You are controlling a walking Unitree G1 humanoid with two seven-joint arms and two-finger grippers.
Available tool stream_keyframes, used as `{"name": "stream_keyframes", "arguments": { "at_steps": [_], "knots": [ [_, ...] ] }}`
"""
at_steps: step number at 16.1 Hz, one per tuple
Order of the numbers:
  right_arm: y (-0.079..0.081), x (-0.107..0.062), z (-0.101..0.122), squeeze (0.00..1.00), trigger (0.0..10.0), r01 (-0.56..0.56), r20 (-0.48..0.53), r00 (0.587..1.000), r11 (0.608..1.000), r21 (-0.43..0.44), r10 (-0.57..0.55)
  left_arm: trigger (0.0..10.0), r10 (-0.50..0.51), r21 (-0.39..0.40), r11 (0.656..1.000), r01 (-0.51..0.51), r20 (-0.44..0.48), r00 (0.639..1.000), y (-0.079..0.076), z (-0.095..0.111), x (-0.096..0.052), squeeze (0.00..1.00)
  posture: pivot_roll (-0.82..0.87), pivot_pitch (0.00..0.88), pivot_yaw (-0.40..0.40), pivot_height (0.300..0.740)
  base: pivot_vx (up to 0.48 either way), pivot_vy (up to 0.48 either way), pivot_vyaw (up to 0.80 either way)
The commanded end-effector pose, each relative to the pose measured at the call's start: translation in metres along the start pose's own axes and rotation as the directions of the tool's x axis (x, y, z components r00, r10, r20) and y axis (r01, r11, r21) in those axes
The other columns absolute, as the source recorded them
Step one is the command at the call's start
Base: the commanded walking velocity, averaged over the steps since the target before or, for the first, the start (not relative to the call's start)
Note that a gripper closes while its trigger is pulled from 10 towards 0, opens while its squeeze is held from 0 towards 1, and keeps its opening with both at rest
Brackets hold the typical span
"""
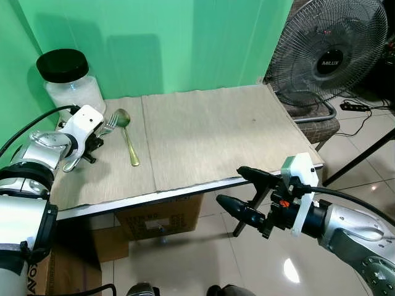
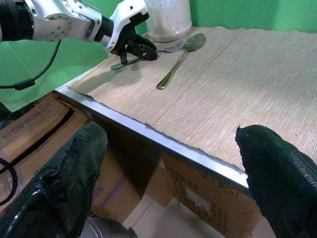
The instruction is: Setting the table
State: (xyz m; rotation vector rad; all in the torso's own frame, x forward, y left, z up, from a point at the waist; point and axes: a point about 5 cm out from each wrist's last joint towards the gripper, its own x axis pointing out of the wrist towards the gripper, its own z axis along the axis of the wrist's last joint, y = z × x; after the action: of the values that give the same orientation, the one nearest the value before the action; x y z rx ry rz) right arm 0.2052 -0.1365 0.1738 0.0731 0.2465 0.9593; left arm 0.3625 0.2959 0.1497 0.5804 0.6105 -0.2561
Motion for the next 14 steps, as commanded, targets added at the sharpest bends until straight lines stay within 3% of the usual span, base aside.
{"name": "stream_keyframes", "arguments": {
  "at_steps": [1, 8, 14],
  "knots": [
    [0.001, -0.002, 0.001, 0.0, 10.0, -0.004, -0.004, 1.0, 1.0, -0.003, 0.004, 0.0, -0.021, -0.028, 0.999, 0.019, -0.072, 0.997, -0.004, -0.018, 0.0, 0.0, -0.04, 0.104, -0.076, 0.74, 0.0, 0.0, 0.0],
    [-0.002, -0.002, 0.002, 0.0, 10.0, 0.003, -0.005, 1.0, 1.0, -0.014, -0.003, 0.0, -0.024, -0.061, 0.998, 0.02, -0.063, 0.998, -0.002, -0.018, -0.001, 0.0, -0.04, 0.099, -0.08, 0.74, 0.0, 0.0, 0.0],
    [-0.004, -0.003, 0.003, 0.0, 10.0, 0.019, 0.0, 1.0, 0.999, -0.029, -0.019, 0.0, -0.035, -0.115, 0.993, 0.036, 0.015, 0.999, 0.005, 0.0, -0.004, 0.0, -0.04, 0.09, -0.078, 0.74, 0.0, 0.0, 0.0]
  ]
}}
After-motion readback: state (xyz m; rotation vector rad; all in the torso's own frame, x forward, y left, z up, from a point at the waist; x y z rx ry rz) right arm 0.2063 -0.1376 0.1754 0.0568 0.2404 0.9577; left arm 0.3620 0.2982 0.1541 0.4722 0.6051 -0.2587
